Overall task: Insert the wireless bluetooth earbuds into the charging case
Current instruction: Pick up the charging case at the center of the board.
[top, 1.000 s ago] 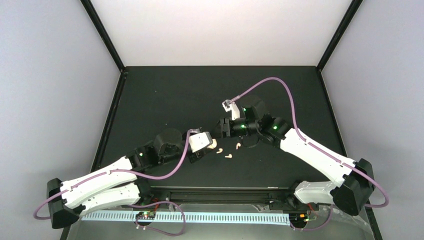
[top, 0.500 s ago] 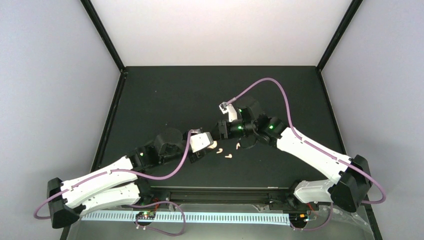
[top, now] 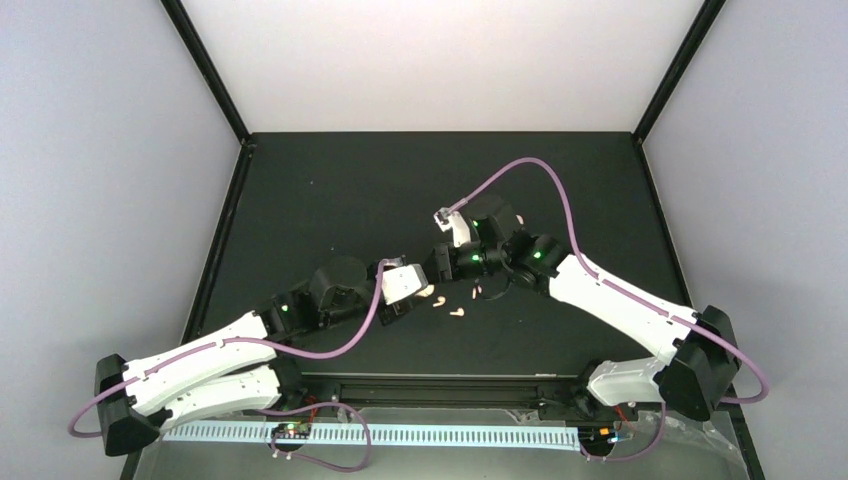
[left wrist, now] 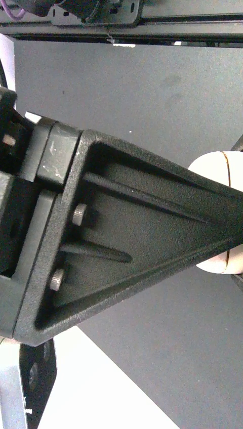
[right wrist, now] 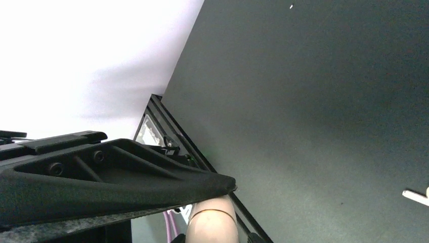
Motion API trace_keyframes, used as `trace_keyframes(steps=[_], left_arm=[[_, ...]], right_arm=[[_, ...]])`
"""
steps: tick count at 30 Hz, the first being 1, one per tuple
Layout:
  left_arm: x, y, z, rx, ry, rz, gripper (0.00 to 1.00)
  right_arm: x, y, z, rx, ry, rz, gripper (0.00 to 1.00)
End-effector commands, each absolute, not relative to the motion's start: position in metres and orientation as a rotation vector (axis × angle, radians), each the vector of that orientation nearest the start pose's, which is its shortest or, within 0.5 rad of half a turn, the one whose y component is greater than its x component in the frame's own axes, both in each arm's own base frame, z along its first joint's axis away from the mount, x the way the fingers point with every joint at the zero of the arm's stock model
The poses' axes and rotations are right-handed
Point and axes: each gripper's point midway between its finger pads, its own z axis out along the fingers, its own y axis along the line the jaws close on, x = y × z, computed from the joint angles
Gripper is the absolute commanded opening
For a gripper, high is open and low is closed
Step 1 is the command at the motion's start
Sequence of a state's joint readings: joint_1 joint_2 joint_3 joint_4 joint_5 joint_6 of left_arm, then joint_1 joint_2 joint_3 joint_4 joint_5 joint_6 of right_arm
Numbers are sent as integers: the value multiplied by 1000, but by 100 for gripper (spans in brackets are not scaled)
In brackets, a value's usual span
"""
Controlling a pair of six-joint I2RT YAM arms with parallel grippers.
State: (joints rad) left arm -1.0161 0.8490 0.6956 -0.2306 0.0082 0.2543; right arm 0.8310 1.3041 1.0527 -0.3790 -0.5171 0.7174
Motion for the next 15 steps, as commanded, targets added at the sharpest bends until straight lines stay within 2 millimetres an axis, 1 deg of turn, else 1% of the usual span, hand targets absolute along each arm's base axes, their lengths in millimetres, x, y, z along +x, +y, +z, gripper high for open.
trace_keyframes(steps=[1,2,4,5,6,7,9,11,15], left_arm=[[172,-277,247,1173,1583,-492,55],[173,-277,247,1168,1586,-490,62],[174,-275,247,1150,1597,-487,79],[176,-273,249,1132,1604,-481,85],[177,-271,250,1116,1612,-475,96],[179,-269,251,1096,1620,-472,98],[180,-263,253,1053,1642,-466,99],[180,-257,258,1016,1644,-469,99],[174,-245,273,940,1618,-520,99]], right_arm=[[195,341,238,-473,2429,1351,26],[195,341,239,-470,2423,1353,23],[196,341,245,-458,2400,1363,16],[196,340,251,-451,2377,1372,13],[197,339,255,-442,2357,1378,10],[198,339,263,-436,2327,1389,6],[199,336,276,-419,2270,1400,1],[199,332,288,-407,2220,1411,1],[199,323,315,-393,2103,1424,1]])
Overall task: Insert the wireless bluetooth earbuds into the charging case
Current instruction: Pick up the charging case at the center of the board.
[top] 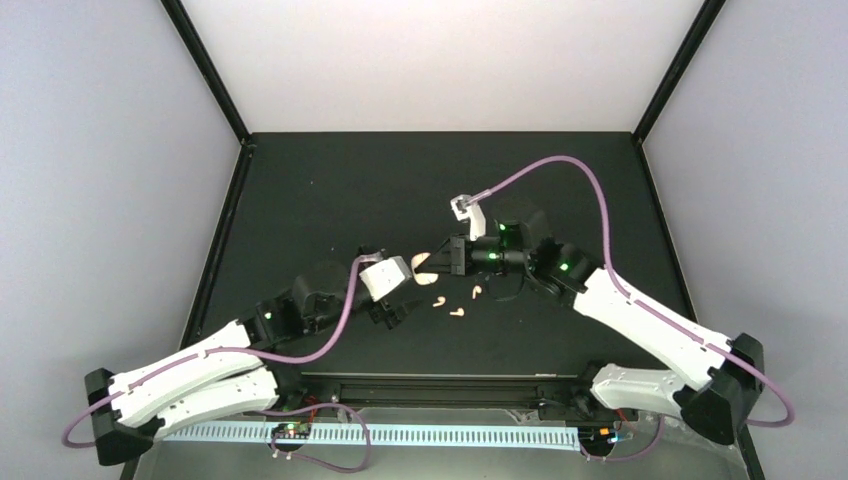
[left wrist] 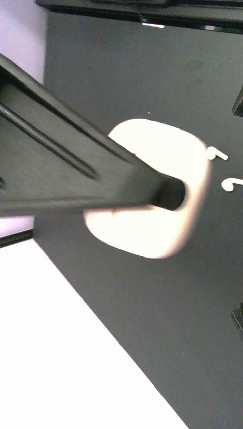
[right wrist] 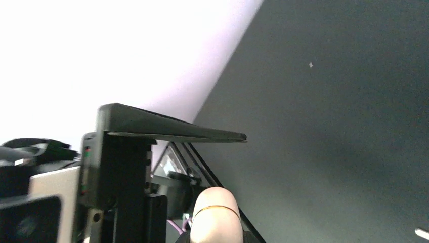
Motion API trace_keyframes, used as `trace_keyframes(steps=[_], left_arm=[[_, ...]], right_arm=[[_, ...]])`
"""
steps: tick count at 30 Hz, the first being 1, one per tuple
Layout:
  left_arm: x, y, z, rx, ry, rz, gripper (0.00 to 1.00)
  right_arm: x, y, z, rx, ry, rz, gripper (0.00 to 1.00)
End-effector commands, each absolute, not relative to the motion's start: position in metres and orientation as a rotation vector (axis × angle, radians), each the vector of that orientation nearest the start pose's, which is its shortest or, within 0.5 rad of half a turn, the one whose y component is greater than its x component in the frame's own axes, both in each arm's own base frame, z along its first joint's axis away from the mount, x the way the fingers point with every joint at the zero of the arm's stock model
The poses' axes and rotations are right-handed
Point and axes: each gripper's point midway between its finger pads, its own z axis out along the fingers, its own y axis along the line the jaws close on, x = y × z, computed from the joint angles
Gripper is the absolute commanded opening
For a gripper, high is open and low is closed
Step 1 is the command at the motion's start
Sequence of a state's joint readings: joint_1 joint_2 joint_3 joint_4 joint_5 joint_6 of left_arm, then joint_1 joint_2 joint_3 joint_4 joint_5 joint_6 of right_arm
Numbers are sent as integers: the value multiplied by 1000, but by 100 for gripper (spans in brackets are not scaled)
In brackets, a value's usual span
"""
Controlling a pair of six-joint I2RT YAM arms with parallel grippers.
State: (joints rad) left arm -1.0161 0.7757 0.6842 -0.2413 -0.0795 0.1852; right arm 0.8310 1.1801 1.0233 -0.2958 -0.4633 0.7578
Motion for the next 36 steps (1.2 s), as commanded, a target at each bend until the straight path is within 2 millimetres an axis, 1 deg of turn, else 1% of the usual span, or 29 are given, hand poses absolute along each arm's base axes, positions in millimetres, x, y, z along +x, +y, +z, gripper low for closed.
trace_keyframes(steps=[1,4,6,9,10,12,15,16,19,23,26,27,30,31,36], left_arm=[[172,-242,278,908,1615,-544,99],[166,-233,294,792,1615,-651,99],[159,-232,307,702,1594,-777,99],[149,-234,325,579,1569,-989,99],[147,-238,331,555,1563,-1054,99],[138,-250,343,565,1539,-1181,99],[119,-274,362,638,1482,-1391,99],[113,-282,370,662,1449,-1463,99],[106,-289,384,652,1398,-1594,99],[101,-290,400,654,1339,-1681,99],[107,-290,406,621,1350,-1694,98],[109,-290,407,613,1352,-1693,97],[115,-296,406,613,1375,-1690,85],[116,-299,403,617,1389,-1696,82],[119,-313,404,640,1402,-1737,70]], right_arm=[[198,319,322,-400,2063,1415,1],[197,299,343,-381,1927,1365,1],[193,284,356,-368,1821,1344,1],[183,264,371,-357,1684,1338,1],[180,259,373,-355,1655,1341,1],[174,252,378,-354,1596,1354,1],[164,248,381,-371,1542,1397,1],[159,247,385,-384,1510,1419,1],[150,242,388,-398,1452,1456,1],[137,237,388,-435,1395,1488,1],[128,234,387,-469,1365,1508,1],[126,233,387,-471,1357,1516,1],[120,233,388,-490,1339,1544,1],[119,234,389,-497,1336,1553,1],[114,239,391,-524,1332,1595,1]])
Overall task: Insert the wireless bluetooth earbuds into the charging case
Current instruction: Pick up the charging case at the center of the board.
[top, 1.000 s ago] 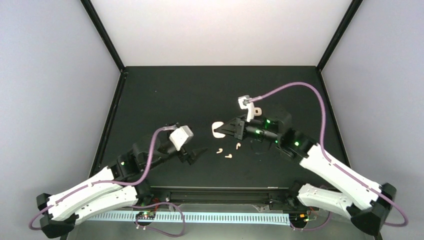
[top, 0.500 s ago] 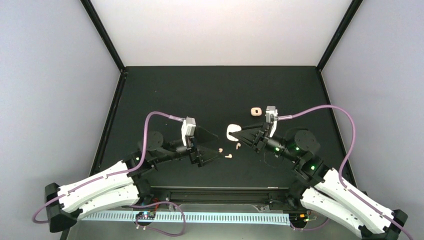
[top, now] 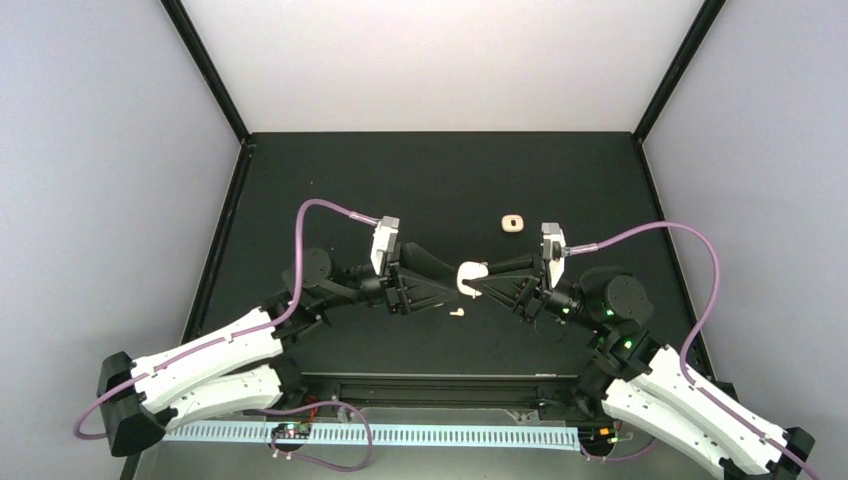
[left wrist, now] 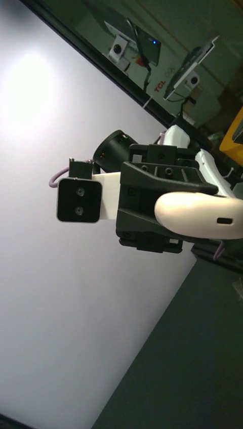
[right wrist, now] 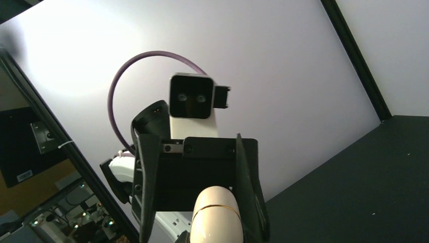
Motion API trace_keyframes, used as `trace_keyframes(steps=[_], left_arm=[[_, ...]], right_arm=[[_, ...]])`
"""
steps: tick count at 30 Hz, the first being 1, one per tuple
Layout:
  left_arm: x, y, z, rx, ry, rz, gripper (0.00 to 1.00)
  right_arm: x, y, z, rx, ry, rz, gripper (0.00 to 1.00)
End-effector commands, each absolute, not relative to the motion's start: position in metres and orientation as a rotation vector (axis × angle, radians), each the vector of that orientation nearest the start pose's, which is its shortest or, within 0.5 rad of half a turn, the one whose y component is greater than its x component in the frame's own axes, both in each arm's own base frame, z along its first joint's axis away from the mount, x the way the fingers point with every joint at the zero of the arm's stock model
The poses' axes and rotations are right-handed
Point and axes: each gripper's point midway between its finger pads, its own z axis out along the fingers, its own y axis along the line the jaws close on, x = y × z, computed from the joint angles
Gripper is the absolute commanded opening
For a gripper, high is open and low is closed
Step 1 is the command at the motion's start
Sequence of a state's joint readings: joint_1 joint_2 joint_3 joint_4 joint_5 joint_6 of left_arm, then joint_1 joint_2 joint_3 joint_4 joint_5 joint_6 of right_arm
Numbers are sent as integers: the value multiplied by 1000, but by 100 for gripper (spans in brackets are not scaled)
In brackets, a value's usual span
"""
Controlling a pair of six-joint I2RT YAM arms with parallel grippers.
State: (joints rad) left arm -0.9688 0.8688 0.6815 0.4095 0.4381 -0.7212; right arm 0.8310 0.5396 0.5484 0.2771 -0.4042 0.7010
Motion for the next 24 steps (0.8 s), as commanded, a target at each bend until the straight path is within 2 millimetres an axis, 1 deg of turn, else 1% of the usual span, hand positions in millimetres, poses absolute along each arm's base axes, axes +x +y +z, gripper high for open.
trace_keyframes(steps=[1,4,9,11,16,21,24], left_arm=[[119,-314,404,643,1399,-1743,69],[117,-316,407,660,1385,-1763,64],[118,-318,407,664,1392,-1760,55],[118,-319,406,666,1396,-1766,50],[117,-321,402,668,1410,-1779,49],[118,-322,402,671,1413,-1781,45],[117,-325,401,679,1422,-1788,46]], right_arm=[[114,239,392,-525,1331,1599,1],[114,239,392,-524,1334,1602,1],[114,240,392,-528,1338,1606,1],[114,240,392,-523,1338,1606,1],[115,239,390,-511,1345,1607,1],[116,241,389,-509,1355,1612,1],[117,242,388,-512,1367,1613,1]])
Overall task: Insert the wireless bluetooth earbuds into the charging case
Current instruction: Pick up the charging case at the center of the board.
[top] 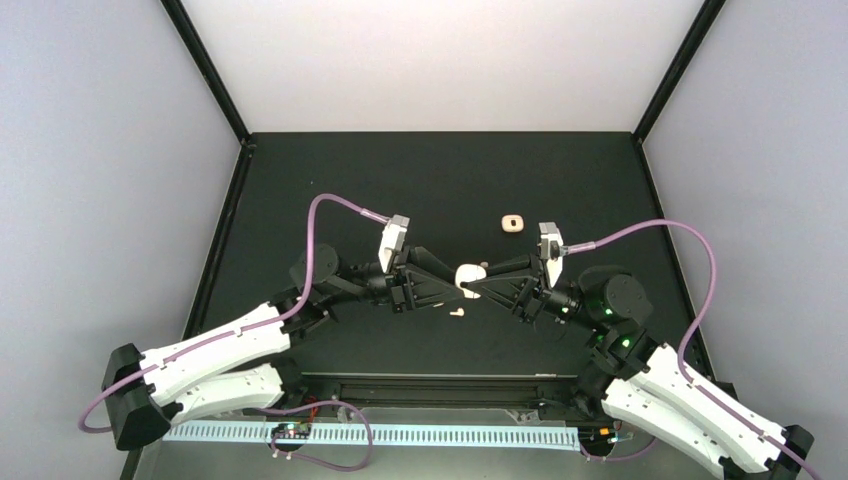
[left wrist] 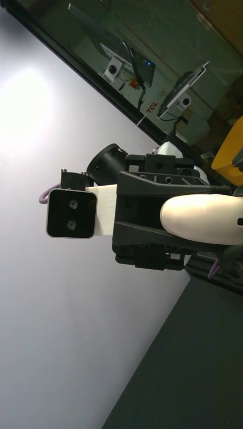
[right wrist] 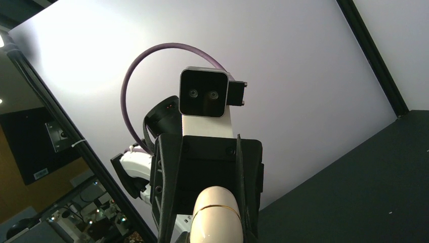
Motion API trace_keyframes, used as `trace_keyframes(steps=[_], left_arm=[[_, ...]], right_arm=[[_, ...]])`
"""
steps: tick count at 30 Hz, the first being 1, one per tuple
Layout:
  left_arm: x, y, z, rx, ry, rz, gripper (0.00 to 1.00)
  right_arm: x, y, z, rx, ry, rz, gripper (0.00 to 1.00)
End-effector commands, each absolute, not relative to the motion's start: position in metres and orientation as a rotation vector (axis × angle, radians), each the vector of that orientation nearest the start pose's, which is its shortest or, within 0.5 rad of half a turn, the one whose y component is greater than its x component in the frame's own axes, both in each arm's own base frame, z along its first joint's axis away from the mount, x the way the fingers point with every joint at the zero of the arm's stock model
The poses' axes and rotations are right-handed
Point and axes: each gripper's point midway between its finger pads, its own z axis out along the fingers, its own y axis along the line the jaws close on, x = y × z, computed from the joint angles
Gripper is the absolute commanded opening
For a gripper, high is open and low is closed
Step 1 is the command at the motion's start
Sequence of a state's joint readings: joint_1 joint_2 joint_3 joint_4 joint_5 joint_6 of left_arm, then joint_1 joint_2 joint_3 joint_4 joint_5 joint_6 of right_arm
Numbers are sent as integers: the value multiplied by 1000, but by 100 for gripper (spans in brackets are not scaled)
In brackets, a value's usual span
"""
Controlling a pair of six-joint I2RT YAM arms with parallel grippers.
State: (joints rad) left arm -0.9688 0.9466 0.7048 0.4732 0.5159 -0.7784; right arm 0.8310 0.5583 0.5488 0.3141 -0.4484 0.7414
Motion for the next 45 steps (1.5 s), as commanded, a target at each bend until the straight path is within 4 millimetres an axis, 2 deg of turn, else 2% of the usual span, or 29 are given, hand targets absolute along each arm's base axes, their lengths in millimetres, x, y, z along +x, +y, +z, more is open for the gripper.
trace_keyframes(steps=[1,5,11,14,15,18,21,23,28,32,35,37,45], left_arm=[[117,-326,400,683,1427,-1793,46],[116,-330,396,704,1446,-1810,47],[114,-329,395,709,1439,-1813,37],[113,-328,396,713,1432,-1812,36],[112,-328,395,717,1432,-1815,39],[110,-329,394,734,1433,-1822,54],[110,-330,390,751,1445,-1813,57],[110,-331,388,760,1448,-1801,54],[111,-332,385,783,1459,-1762,38],[114,-332,385,777,1459,-1743,38],[115,-332,387,769,1451,-1740,47],[116,-332,390,763,1441,-1741,49],[116,-330,398,758,1411,-1740,41]], right_arm=[[117,243,387,-513,1370,1613,1],[118,243,387,-513,1373,1612,1],[118,242,389,-506,1366,1609,1],[117,240,392,-498,1358,1616,1],[117,240,393,-494,1353,1621,1],[116,239,397,-490,1345,1635,1],[115,240,399,-492,1347,1640,1],[115,240,400,-490,1348,1642,1],[116,241,400,-486,1361,1649,1],[117,242,399,-492,1371,1646,1],[116,243,399,-499,1378,1644,1],[117,244,398,-498,1383,1644,1],[116,245,397,-510,1386,1649,1]])
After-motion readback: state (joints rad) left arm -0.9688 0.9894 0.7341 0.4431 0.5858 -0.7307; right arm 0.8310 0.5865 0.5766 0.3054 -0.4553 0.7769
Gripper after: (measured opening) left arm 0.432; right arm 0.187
